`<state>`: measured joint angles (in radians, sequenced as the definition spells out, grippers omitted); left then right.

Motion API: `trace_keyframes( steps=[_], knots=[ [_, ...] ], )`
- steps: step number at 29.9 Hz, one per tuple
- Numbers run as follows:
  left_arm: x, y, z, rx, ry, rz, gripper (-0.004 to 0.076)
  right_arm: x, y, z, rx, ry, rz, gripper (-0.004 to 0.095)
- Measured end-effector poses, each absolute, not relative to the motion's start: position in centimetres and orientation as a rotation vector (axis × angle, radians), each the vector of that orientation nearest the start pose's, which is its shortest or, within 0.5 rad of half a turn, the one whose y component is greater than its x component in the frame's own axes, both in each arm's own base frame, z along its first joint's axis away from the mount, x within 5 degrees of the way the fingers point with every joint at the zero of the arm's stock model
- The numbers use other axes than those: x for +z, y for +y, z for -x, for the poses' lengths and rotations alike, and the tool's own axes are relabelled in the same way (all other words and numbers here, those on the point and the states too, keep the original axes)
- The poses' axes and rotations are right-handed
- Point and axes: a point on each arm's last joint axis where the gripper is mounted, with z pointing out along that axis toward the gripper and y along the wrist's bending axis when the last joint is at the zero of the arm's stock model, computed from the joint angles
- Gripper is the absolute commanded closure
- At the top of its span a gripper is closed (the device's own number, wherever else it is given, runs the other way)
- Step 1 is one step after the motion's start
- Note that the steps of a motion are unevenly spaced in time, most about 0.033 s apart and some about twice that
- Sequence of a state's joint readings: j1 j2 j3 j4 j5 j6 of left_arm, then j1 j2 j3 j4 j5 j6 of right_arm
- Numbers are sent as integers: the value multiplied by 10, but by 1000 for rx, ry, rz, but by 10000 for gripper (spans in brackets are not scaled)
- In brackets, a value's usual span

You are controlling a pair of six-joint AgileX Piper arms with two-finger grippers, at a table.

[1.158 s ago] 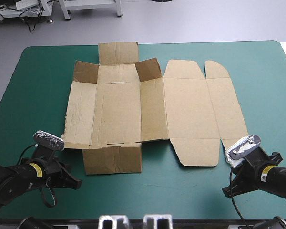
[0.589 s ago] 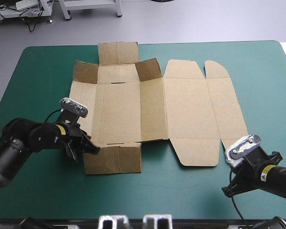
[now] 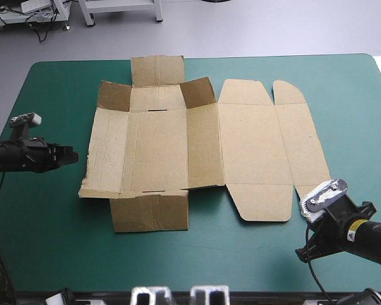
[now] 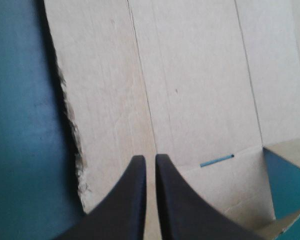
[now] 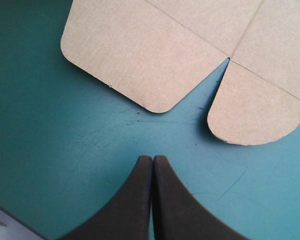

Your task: Fold the box

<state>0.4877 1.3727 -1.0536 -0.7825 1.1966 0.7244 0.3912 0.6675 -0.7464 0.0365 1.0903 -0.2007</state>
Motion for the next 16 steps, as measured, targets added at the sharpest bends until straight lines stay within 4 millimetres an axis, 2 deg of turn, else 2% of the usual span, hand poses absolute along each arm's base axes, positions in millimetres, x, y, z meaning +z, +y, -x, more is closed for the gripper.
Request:
trace_keyframes(
  steps=[3,6,10,16],
  knots=[
    [308,75,-251,-741,2443,53,349,319,41,-92,129,2390,721,927],
    [304,80,-255,-751,2439,64,225,319,42,-92,135,2383,717,927],
    [287,88,-266,-760,2468,83,230,320,44,-93,163,2369,708,927],
    [246,99,-284,-869,2556,109,265,321,44,-93,165,2364,706,927]
  ],
)
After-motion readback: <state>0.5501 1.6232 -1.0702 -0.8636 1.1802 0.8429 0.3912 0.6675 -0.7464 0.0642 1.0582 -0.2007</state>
